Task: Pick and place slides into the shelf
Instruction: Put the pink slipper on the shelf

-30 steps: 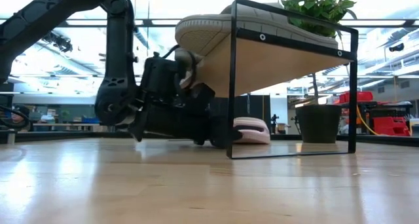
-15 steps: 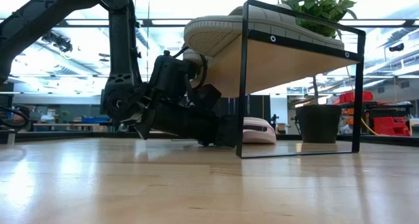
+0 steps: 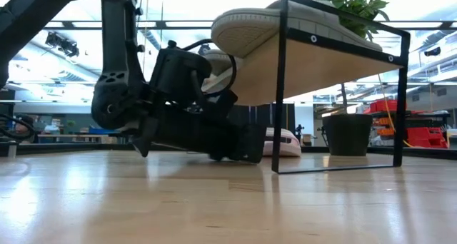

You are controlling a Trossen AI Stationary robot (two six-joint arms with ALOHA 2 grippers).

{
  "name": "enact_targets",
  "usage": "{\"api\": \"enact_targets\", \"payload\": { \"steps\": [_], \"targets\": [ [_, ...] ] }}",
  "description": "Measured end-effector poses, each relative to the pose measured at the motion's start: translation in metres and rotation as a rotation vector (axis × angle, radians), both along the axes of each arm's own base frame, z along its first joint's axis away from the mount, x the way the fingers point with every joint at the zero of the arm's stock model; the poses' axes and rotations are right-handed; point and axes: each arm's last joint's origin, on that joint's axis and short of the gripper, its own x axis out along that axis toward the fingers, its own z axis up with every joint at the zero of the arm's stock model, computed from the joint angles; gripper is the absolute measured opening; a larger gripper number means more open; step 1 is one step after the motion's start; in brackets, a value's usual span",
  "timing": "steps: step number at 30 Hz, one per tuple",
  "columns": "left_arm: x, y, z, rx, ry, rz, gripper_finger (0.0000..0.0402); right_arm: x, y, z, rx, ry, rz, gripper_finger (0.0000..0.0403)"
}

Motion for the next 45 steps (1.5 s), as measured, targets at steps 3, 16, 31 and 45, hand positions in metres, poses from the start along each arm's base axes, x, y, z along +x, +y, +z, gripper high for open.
{"api": "enact_targets", "payload": {
  "steps": [3, 16, 31, 45],
  "targets": [
    [-0.008, -0.001, 0.0, 0.018, 0.01, 0.087, 0.0013, 0.0, 0.0, 0.0, -0.005, 0.004, 0.007, 0.018],
    [-0.136, 0.014, 0.03, -0.148, -0.059, 0.194, 0.0041, 0.0, 0.001, -0.001, -0.037, 0.046, 0.053, 0.018],
    [-0.196, 0.028, 0.153, -0.156, -0.685, 0.011, 0.0019, 0.032, -0.048, -0.02, -0.07, 0.139, 0.106, 0.0179],
    [-0.155, 0.073, 0.224, -0.042, -0.575, -0.083, 0.0056, 0.002, -0.101, 0.012, -0.171, -0.015, 0.043, 0.018]
  ]
}}
